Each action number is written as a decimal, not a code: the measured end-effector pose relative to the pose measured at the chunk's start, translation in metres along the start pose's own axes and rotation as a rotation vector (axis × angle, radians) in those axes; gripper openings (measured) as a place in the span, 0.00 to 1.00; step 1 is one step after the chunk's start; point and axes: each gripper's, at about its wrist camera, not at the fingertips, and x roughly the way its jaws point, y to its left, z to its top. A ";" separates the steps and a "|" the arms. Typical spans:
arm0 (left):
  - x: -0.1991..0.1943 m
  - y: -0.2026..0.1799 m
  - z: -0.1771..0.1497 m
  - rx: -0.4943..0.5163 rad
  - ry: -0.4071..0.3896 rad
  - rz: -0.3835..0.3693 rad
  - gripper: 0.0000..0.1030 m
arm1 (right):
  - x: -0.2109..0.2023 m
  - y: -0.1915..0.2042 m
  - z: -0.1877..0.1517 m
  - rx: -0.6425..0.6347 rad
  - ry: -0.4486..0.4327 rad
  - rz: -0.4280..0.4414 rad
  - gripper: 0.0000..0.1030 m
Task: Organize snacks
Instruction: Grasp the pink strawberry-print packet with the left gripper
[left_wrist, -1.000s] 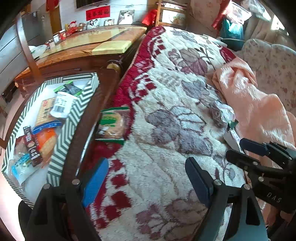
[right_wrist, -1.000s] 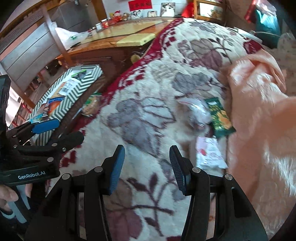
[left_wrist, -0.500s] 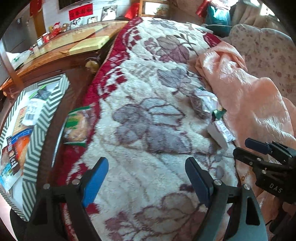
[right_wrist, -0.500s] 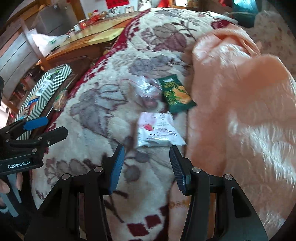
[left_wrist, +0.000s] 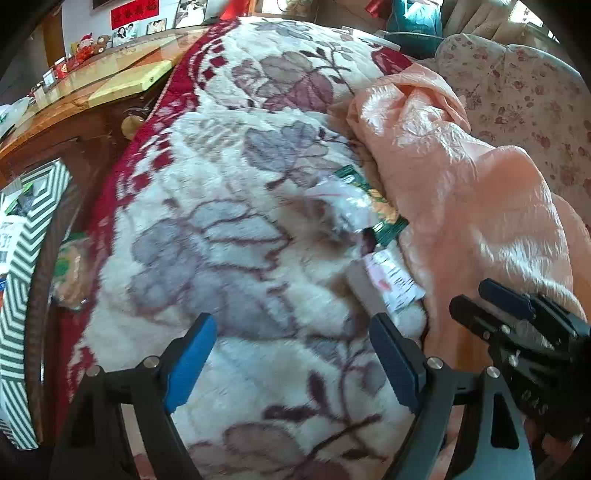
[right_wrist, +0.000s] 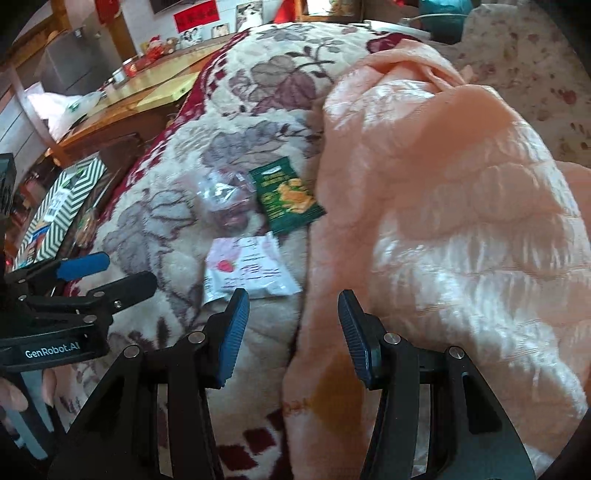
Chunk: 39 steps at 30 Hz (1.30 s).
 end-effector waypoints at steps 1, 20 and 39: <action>0.003 -0.004 0.002 -0.002 0.003 -0.004 0.84 | -0.001 -0.003 0.000 0.008 -0.005 -0.001 0.48; 0.058 -0.047 0.023 -0.037 0.081 0.039 0.89 | 0.001 -0.025 -0.003 0.098 0.014 -0.010 0.48; 0.032 -0.005 0.013 0.058 0.039 -0.113 0.41 | 0.001 -0.017 0.007 0.076 0.000 0.031 0.48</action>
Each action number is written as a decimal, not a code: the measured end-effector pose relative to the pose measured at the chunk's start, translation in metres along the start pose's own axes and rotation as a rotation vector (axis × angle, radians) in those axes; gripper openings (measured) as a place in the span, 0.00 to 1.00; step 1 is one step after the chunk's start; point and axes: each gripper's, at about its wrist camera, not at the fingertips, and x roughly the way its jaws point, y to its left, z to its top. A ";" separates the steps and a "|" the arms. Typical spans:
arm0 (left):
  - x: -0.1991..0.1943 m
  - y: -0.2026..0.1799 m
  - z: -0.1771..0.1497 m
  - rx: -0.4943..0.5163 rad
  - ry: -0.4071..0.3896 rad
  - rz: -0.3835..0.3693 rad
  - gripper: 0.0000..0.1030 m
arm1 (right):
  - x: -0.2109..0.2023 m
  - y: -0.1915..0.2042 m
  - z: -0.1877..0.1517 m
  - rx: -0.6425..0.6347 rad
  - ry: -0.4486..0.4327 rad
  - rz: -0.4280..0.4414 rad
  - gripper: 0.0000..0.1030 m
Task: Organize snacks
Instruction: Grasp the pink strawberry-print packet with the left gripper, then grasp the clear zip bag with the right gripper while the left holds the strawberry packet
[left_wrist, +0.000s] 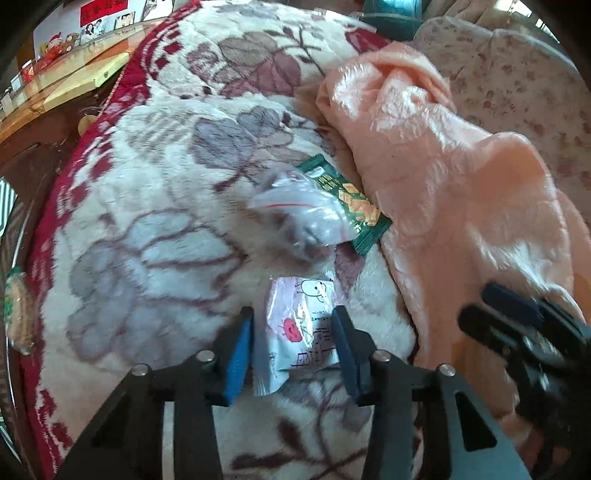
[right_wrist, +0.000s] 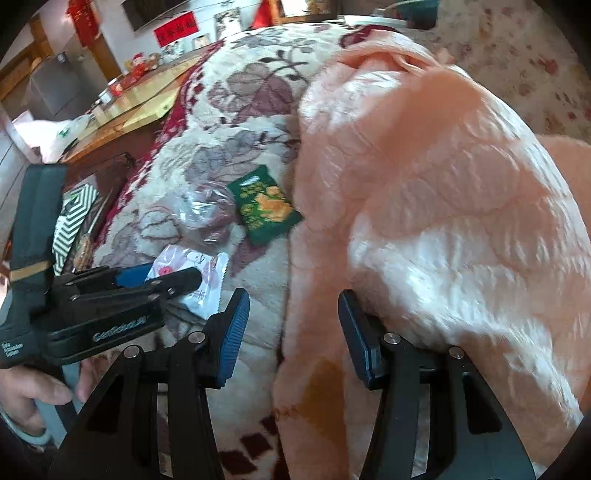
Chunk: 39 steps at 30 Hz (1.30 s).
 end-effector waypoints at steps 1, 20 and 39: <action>-0.005 0.004 -0.003 0.001 -0.008 -0.009 0.38 | 0.002 0.006 0.004 -0.020 0.001 0.007 0.48; -0.028 0.027 -0.012 -0.077 -0.027 -0.075 0.69 | 0.024 0.030 0.033 -0.073 0.013 0.068 0.57; -0.022 0.028 -0.019 -0.017 -0.037 0.037 0.53 | 0.033 0.035 0.032 -0.099 0.020 0.106 0.57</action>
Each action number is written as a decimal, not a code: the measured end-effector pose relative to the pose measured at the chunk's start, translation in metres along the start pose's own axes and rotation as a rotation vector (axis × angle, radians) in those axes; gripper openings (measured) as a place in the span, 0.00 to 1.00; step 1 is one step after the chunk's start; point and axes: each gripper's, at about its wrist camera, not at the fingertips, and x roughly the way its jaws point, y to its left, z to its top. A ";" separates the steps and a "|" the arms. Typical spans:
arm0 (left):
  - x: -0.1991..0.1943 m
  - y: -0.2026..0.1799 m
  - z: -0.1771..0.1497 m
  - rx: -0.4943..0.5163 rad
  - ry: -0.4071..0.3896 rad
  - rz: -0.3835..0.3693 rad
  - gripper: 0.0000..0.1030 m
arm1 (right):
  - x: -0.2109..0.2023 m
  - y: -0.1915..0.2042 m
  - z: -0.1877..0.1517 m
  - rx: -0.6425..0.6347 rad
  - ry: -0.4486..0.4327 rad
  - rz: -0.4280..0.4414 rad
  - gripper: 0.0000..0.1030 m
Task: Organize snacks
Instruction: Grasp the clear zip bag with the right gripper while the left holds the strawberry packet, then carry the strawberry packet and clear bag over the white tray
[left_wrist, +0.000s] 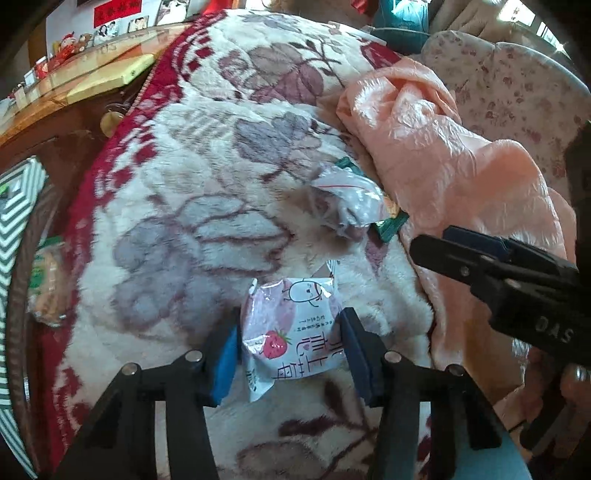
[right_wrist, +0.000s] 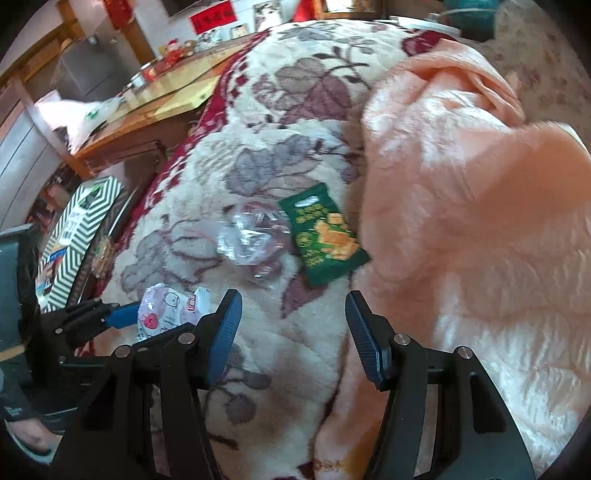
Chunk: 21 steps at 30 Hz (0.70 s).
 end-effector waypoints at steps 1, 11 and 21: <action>-0.005 0.003 -0.002 -0.001 -0.009 0.008 0.53 | 0.002 0.004 0.001 -0.016 -0.001 0.003 0.57; -0.037 0.044 -0.023 -0.080 -0.030 0.013 0.53 | 0.056 0.037 0.040 -0.076 0.012 -0.029 0.60; -0.031 0.057 -0.031 -0.120 -0.024 0.008 0.53 | 0.066 0.022 0.037 -0.025 0.026 0.096 0.29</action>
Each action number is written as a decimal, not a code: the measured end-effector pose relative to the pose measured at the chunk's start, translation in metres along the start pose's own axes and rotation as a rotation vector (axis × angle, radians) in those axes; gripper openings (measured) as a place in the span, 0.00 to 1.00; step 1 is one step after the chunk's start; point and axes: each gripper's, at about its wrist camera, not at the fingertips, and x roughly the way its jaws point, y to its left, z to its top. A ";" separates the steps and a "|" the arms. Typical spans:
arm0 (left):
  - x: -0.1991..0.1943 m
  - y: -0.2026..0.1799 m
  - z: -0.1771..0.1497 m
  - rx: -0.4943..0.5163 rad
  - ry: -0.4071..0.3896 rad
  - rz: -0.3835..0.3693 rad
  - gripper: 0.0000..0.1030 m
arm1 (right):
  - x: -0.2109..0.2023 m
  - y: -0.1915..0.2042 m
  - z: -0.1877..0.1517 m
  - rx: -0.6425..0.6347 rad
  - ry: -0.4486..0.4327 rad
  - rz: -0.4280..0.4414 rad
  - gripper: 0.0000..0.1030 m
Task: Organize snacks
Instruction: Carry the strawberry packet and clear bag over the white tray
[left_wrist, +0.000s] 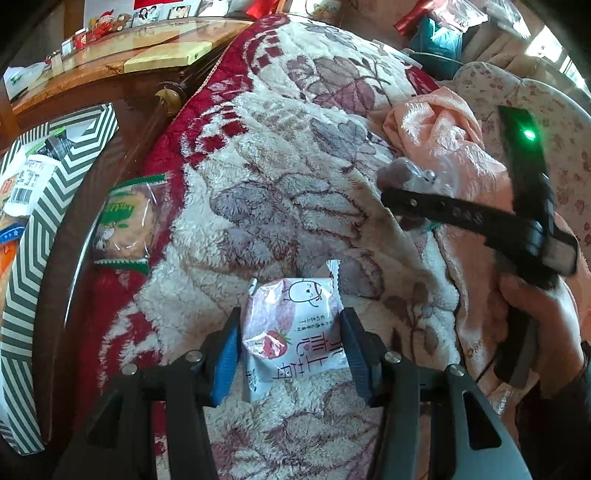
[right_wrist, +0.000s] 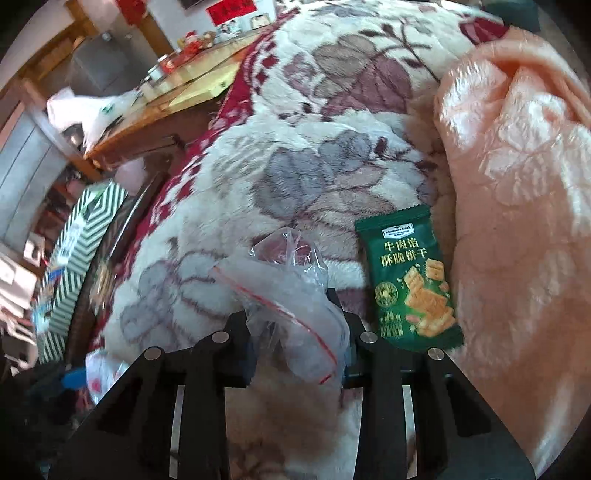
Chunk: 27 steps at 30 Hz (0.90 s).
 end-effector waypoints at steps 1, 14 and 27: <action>-0.002 0.000 -0.001 0.003 -0.005 0.001 0.53 | -0.005 0.005 -0.002 -0.022 -0.006 -0.003 0.29; -0.047 0.032 -0.004 -0.040 -0.109 0.085 0.53 | -0.038 0.079 -0.034 -0.144 -0.031 0.047 0.29; -0.084 0.090 -0.016 -0.138 -0.175 0.184 0.53 | -0.034 0.154 -0.034 -0.263 -0.018 0.081 0.29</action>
